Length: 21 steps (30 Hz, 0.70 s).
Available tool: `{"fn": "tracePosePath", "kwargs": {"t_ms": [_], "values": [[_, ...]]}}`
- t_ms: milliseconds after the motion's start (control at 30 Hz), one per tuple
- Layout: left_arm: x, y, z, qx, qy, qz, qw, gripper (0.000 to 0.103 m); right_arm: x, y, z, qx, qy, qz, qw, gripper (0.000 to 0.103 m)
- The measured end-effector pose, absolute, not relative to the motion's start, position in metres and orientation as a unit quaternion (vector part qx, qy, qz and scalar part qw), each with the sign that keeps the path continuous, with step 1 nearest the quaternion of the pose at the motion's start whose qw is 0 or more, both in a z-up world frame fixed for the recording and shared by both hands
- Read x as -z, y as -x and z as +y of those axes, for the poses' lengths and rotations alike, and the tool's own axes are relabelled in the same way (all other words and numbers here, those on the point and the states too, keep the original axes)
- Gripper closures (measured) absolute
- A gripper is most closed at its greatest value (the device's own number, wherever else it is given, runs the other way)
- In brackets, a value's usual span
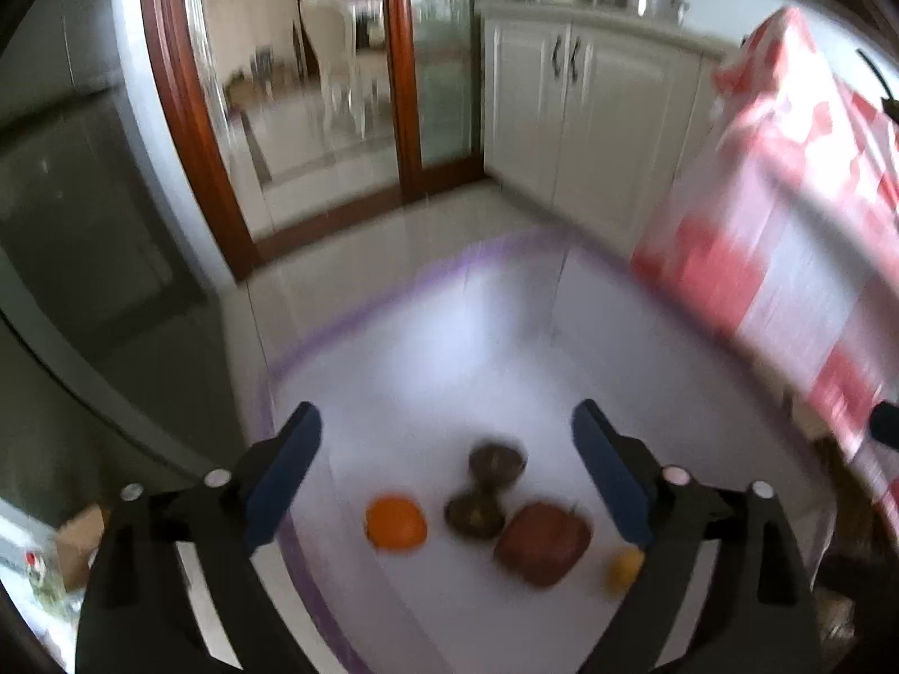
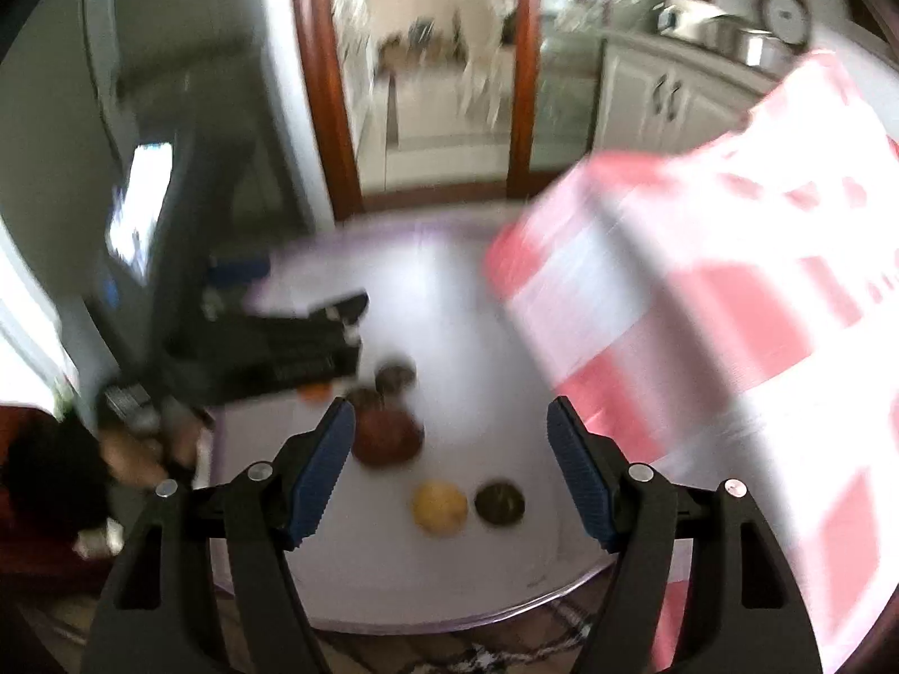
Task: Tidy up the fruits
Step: 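Move both open tools back over the fruits on the table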
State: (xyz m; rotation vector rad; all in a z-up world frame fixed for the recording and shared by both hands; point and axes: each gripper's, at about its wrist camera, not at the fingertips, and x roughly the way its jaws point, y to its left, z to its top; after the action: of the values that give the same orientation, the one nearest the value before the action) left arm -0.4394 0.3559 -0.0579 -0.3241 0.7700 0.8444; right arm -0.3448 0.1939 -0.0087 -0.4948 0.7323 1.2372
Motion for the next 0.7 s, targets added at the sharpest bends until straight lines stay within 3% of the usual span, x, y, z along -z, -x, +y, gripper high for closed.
{"fn": "tracePosePath", "kwargs": {"t_ms": [100,367,700], "values": [[0.024,0.419,0.346,-0.397,0.132,0.323,0.849,0.001,-0.036,0.317,0.165,-0.555,0.146,0.309,0.758,0.03],[-0.044,0.311,0.283,-0.301,0.093,0.284,0.906,0.001,-0.113,0.219,0.068,-0.433,-0.006,0.268,0.861,0.017],[-0.048,0.158,0.168,-0.174,0.083,0.337,0.921,0.001,-0.116,0.109,-0.024,-0.258,-0.008,0.268,0.928,0.016]]}}
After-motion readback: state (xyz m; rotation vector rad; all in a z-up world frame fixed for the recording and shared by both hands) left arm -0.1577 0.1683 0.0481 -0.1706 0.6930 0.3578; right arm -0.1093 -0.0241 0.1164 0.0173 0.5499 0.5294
